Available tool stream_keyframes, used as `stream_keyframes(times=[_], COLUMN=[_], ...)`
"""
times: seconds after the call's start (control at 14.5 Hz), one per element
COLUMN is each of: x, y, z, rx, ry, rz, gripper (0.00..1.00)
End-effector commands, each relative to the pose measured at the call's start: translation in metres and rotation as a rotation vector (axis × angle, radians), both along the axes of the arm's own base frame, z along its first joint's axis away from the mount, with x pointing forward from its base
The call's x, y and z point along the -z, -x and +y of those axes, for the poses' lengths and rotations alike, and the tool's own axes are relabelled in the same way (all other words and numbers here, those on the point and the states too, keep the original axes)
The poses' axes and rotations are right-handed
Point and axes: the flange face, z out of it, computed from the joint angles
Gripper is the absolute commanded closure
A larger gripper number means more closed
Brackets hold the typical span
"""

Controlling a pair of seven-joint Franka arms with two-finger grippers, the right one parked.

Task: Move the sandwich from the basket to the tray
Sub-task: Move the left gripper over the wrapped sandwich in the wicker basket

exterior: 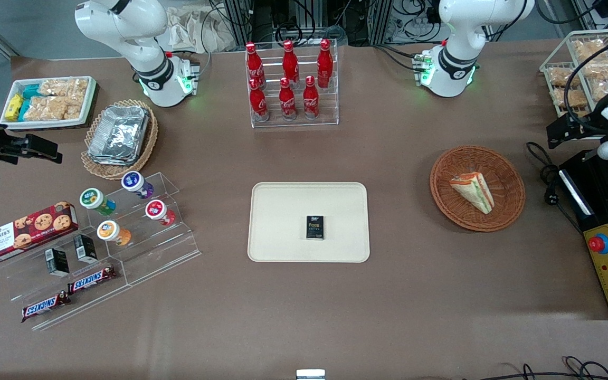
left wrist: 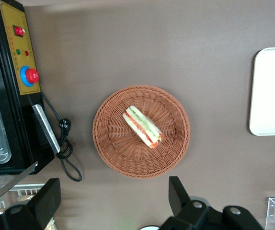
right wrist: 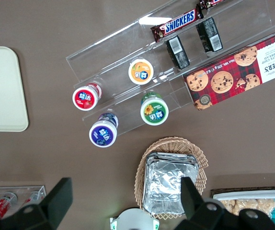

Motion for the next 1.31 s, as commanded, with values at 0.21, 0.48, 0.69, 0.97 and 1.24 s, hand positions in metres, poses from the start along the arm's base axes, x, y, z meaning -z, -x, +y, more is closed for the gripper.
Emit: stream_keyframes(times=[0.21,0.48,0.69,0.97,1.24], x=[0.007,0.045,0.103,0.196,0.256], y=[-0.015,-0.014,0.0,0.037,0.048], z=[-0.006,-0.017,-0.02,-0.013,-0.006], rx=[-0.007,-0.416,-0.549,-0.743,-0.912], ry=[0.036,-0.02,-0.04,-0.039,-0.044], rz=[0.028,0.079,0.068,0.004,-0.009], gripper=[0.0,0.0,0.0,0.0,0.0])
